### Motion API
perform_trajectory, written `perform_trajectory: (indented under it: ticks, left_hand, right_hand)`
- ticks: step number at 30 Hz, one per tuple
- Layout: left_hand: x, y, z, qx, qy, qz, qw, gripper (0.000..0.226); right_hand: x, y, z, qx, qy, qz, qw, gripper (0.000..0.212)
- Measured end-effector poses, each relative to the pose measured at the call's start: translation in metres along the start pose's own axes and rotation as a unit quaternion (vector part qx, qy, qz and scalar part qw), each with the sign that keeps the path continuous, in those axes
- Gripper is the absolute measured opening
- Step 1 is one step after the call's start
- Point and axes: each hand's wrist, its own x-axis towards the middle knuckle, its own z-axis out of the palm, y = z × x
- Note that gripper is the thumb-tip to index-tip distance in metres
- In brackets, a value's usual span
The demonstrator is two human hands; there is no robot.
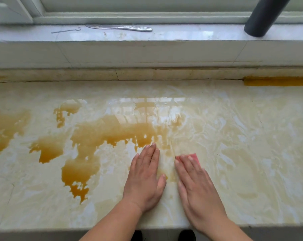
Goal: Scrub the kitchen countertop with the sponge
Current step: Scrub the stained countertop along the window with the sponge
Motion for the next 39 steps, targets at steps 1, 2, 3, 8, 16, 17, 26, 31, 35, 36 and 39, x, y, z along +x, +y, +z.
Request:
perform_trajectory:
  ticks: [1, 2, 3, 8, 16, 17, 26, 31, 35, 36, 39]
  left_hand:
    - [0.002, -0.003, -0.003, -0.005, 0.011, -0.004, 1.000, 0.085]
    - [0.007, -0.008, -0.008, 0.002, 0.025, -0.010, 1.000, 0.084]
    - [0.016, -0.013, -0.013, 0.017, 0.038, -0.019, 0.999, 0.082]
    - [0.068, -0.051, -0.043, 0.065, 0.050, -0.084, 0.993, 0.080]
    - [0.087, -0.061, -0.034, 0.070, 0.035, -0.083, 0.993, 0.089]
    - [0.086, -0.061, -0.034, 0.069, 0.034, -0.084, 0.993, 0.089]
    - [0.087, -0.057, -0.035, 0.082, 0.021, -0.089, 0.992, 0.089]
    - [0.086, -0.056, -0.038, 0.085, 0.016, -0.089, 0.992, 0.090]
    - [0.085, -0.055, -0.038, 0.072, 0.020, -0.086, 0.994, 0.088]
    - [0.085, -0.056, -0.038, 0.069, 0.022, -0.086, 0.994, 0.088]
    - [0.086, -0.055, -0.038, 0.077, 0.024, -0.088, 0.993, 0.089]
  right_hand:
    - [-0.003, 0.003, 0.001, -0.008, 0.000, 0.004, 1.000, 0.062]
    - [0.002, 0.004, 0.002, -0.017, 0.001, 0.007, 1.000, 0.063]
    - [0.013, 0.005, 0.003, -0.026, 0.006, 0.007, 1.000, 0.064]
    - [0.095, -0.003, -0.010, -0.019, 0.052, 0.029, 0.998, 0.062]
    - [0.103, 0.032, -0.012, 0.014, 0.095, 0.093, 0.991, 0.055]
    - [0.115, 0.039, -0.020, 0.020, 0.105, 0.120, 0.987, 0.054]
    - [0.192, -0.031, -0.019, 0.022, 0.074, 0.051, 0.996, 0.066]
    - [0.184, 0.002, -0.028, -0.020, 0.061, 0.013, 0.998, 0.062]
    - [0.177, 0.024, -0.040, 0.011, 0.097, 0.133, 0.986, 0.060]
    - [0.178, 0.022, -0.039, 0.013, 0.104, 0.151, 0.983, 0.060]
    - [0.192, -0.002, -0.034, 0.043, 0.119, 0.171, 0.977, 0.063]
